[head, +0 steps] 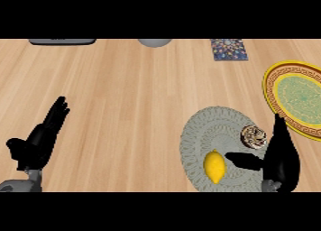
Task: Pick the cupcake from the placemat and place it in the plate
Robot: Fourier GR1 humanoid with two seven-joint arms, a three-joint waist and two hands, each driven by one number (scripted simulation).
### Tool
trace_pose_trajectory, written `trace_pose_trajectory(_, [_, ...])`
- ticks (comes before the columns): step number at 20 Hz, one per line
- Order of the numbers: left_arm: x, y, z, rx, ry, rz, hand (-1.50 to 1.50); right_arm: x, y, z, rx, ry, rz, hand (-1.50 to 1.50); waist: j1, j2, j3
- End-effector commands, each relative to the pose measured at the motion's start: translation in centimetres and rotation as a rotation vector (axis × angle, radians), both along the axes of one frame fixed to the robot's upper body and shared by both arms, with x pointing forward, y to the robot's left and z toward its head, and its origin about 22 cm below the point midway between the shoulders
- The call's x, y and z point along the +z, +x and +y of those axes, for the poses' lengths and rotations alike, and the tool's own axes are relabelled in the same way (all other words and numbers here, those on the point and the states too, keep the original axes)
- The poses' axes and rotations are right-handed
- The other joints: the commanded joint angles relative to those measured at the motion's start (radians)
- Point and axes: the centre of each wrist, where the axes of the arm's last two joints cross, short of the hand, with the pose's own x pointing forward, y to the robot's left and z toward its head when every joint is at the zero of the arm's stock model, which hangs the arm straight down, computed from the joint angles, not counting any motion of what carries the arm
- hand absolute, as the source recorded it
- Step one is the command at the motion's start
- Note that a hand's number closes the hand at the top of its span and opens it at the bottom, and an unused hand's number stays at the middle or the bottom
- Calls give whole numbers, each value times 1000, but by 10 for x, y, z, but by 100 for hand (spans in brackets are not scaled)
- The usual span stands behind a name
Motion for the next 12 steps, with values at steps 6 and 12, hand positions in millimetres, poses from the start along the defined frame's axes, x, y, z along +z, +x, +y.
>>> trace_pose_trajectory(6, [2, -5, 7, -7, -25, 2, 0, 27, 5, -7, -43, -30, 234, -150, 5, 2, 2])
trace_pose_trajectory(12, [-17, -5, -19, 0, -5, 10, 0, 7, 32, -16, -31, 10, 274, -150, 8, 4, 2])
